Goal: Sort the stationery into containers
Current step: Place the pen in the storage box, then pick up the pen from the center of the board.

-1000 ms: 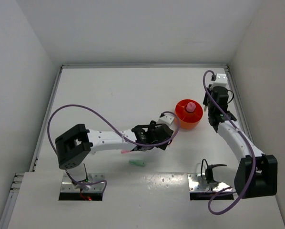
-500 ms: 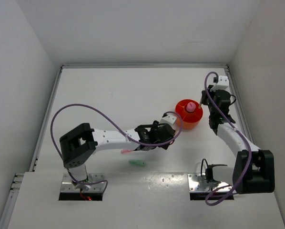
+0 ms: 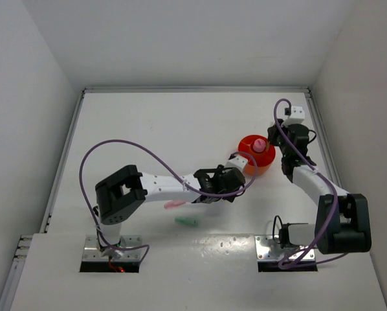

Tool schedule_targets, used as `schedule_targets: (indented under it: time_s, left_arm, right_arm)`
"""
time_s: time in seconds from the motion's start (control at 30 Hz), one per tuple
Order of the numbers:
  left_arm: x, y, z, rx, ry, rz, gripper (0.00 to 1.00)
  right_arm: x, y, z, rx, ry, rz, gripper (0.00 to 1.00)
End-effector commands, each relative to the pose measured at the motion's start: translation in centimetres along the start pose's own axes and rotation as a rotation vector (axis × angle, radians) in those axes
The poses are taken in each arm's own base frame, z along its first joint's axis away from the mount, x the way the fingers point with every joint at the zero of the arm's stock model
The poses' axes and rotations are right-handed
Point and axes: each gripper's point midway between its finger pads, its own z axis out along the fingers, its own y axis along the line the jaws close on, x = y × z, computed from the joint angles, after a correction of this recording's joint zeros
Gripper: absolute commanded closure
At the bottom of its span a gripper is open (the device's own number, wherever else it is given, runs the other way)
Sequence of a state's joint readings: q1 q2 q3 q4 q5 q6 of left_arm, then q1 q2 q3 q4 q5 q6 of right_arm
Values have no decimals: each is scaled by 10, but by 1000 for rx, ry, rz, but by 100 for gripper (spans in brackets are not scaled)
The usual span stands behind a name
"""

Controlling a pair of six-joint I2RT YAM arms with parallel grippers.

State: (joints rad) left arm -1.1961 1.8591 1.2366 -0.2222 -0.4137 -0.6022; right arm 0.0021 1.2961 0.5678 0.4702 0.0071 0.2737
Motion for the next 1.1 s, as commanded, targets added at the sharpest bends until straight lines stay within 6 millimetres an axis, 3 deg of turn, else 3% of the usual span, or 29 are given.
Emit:
schedule_targets:
  time_s: [0.0,0.23,0.43,0.5,0.57,0.63,0.67,0.83,1.07]
  left_arm:
    - [-16,-17,1,37,-41,-6,45]
    - [-11,-20,13,30,-30,0,47]
    - [-27,-30,24,37,-87,-25,47]
    - [-22,-32,32,35,-85,-24,49]
    - [-28,-29,38,29,-110,-41,51]
    - [-23,-24,48,17,-105,-45,52]
    - [-31,-26,48,21,-136,-59,52]
    - [-33,-18,60,-17,-176,-78,52]
    - [-43,-11,69,-33,-214,-97,52]
  right_arm:
    - [-8,5,4,-31,-32,12,72]
    - [-6,3,3,-32,-22,14,66]
    - [-33,3,-9,-21,-103,12,66]
    - [-43,0,-16,-15,-136,13,66]
    - [-49,-5,-20,2,-160,25,71]
    - [-54,-8,-23,9,-174,39,71]
    - [-57,-7,-24,8,-183,39,73]
    - [-64,-11,-28,10,-204,63,73]
    - [-63,-13,-31,-4,-203,85,73]
